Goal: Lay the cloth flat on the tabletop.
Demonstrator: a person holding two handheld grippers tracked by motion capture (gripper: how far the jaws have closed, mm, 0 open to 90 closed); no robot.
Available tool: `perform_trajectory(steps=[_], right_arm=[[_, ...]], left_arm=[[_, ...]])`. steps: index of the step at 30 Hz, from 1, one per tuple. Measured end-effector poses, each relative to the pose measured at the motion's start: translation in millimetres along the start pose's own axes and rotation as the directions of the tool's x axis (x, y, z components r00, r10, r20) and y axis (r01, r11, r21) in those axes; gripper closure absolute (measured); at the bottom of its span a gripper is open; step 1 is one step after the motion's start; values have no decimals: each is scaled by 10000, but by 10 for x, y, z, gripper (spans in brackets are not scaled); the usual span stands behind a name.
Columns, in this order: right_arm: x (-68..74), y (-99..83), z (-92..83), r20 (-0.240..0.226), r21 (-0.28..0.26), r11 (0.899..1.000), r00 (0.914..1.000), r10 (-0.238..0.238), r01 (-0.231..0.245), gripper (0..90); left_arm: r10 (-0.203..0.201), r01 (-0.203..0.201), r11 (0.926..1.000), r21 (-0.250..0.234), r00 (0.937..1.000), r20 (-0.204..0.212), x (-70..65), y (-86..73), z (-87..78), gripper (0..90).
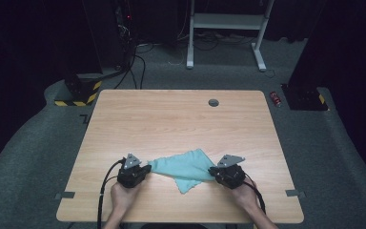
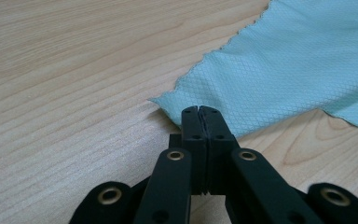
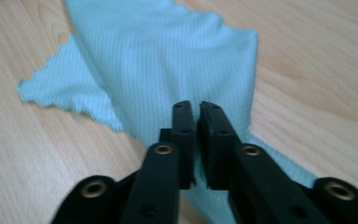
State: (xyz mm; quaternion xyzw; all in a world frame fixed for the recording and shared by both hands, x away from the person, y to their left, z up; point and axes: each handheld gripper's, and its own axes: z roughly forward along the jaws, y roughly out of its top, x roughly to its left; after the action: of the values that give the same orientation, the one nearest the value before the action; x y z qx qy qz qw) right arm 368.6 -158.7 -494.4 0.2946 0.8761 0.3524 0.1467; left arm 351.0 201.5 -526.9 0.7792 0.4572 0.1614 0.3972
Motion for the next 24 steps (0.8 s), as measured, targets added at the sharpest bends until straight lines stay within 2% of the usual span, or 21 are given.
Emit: perform_trajectory(steps=[4, 6, 8, 12, 14, 16, 17, 19, 22, 24], right_arm=[[-78, 184, 61, 366, -265, 9993, 9989, 291, -282, 738], [-159, 263, 138, 337, -197, 9974, 9970, 699, -692, 729], [-252, 330, 240, 385, -55, 9947, 9939, 1030, -1029, 721], [-413, 389, 470, 90, 619, 9808, 9827, 1848, -1850, 705], [-446, 378, 550, -113, 906, 9734, 9771, 2124, -2106, 748], [-450, 369, 587, -241, 1046, 9720, 9766, 2138, -2102, 852], [-450, 373, 588, -328, 1042, 9747, 9788, 2021, -1977, 886], [-409, 393, 548, -252, 926, 9785, 9820, 1873, -1843, 893], [-300, 457, 419, -302, 215, 9923, 9920, 1223, -1217, 894], [-190, 512, 332, -428, -162, 9983, 9976, 553, -560, 894]], left_arm=[[-26, 26, 10000, 4, 10000, 1, 1, 2, 2, 888], [-28, 28, 10000, 2, 10000, -6, 2, 2, 2, 888], [-19, 19, 10000, 3, 10000, -4, 0, 2, 2, 887], [-38, 38, 10000, 0, 10000, -9, -4, 2, 3, 886], [10, -10, 10000, 0, 10000, -39, -7, 2, 4, 886], [109, -109, 9999, 1, 9999, -119, -17, 2, 4, 884], [138, -138, 9999, 1, 9998, -144, -20, 3, 5, 884], [128, -128, 9999, 8, 9998, -149, -22, 4, 6, 883], [194, -195, 9998, -14, 9995, -245, -31, 4, 9, 883], [294, -293, 9996, 22, 9991, -306, -40, 7, 8, 882]])
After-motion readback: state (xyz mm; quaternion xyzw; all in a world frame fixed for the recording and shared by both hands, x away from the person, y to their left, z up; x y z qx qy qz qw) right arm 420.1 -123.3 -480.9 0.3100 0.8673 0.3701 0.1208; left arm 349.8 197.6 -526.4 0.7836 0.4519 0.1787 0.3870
